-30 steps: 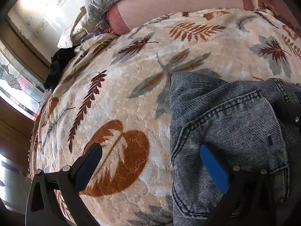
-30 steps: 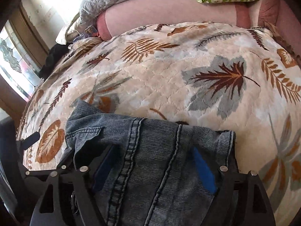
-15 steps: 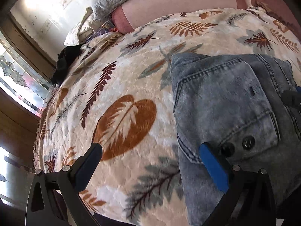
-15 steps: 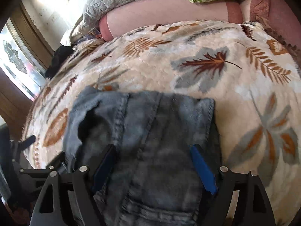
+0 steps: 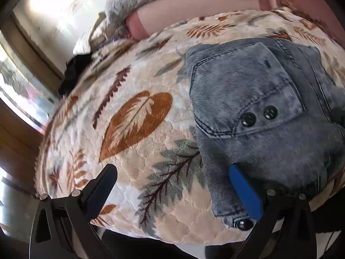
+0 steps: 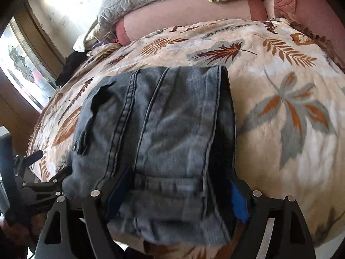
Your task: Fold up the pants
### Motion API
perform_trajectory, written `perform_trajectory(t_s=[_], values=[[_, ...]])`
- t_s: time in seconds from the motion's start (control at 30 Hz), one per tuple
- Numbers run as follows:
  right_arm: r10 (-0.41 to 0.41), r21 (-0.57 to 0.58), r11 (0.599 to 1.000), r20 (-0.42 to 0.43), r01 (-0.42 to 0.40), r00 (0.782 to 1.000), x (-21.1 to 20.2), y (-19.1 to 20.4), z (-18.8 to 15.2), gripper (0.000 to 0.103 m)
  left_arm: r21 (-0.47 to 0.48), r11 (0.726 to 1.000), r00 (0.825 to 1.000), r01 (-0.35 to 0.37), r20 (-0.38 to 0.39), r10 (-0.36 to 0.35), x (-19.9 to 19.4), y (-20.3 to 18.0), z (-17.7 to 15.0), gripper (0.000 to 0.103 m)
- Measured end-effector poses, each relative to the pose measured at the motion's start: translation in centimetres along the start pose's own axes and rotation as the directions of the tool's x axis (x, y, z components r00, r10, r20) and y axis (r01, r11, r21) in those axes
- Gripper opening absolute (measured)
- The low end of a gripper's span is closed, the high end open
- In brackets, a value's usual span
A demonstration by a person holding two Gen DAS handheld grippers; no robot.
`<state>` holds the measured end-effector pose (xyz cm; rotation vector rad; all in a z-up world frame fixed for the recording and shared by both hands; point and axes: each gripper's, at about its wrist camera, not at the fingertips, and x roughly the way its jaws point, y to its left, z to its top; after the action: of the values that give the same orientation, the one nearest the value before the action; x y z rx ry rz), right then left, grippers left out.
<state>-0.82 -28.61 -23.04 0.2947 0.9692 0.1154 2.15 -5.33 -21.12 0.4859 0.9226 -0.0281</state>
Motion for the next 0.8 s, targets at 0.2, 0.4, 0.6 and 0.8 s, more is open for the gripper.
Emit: perform_trajectory(t_s=[0.2,0.4,0.6,0.8], values=[[0.014,0.037,0.999,0.014,-0.015,1.000,-1.7,0.0,-1.0,0.084,-0.025,0.997,0.997,0.067,-0.022,-0.067,-0.5,1.3,1.2,0.103],[0.167,0.102,0.975,0.256,-0.199,0.952,-6.6,-1.1,-0.2,0.075,-0.117,0.978,0.983,0.171,0.084,-0.162,-3.0,2.8,3.1,0.103],[0.195,0.062,0.975,0.223,-0.214,0.955,-5.1,0.4,-0.3,0.057,-0.084,0.974,0.978,0.210,0.029,-0.208,-1.4,0.0,3.8,0.103],[0.207,0.129,0.968,0.080,-0.216,0.975,-1.4,-0.9,-0.7,0.053,-0.072,0.973,0.975,0.218,-0.034,-0.220,0.5,-1.5,3.0,0.103]])
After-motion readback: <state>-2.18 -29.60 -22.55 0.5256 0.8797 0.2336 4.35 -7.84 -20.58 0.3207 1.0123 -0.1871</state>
